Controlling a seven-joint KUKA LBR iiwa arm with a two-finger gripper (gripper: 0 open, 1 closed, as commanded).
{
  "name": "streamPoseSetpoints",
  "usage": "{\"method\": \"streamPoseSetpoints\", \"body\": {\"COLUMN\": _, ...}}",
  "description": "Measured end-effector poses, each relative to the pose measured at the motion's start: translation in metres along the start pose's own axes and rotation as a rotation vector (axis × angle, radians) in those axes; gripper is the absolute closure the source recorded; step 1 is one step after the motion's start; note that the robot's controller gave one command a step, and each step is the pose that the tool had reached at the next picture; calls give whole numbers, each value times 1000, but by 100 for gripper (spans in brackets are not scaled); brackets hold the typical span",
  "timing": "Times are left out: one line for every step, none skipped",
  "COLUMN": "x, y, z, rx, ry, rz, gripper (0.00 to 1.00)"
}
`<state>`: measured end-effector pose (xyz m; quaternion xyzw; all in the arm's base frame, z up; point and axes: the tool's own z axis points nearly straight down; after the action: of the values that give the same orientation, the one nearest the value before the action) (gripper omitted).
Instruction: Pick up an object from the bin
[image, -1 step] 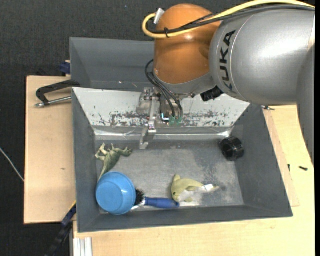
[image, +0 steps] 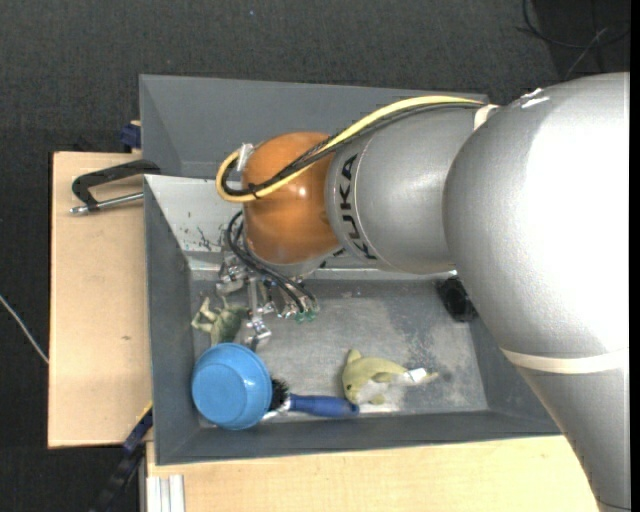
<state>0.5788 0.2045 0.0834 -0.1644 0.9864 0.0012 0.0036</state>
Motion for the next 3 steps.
{"method": "streamPoseSetpoints", "body": {"x": 34, "y": 19, "z": 9, "rx": 0, "ry": -10, "rz": 125, "gripper": 0}}
{"method": "streamPoseSetpoints", "body": {"x": 36, "y": 19, "z": 7, "rx": 0, "ry": 0, "rz": 124, "gripper": 100}}
{"method": "streamPoseSetpoints", "body": {"x": 43, "y": 31, "z": -135, "rx": -1, "ry": -6, "rz": 120, "gripper": 100}}
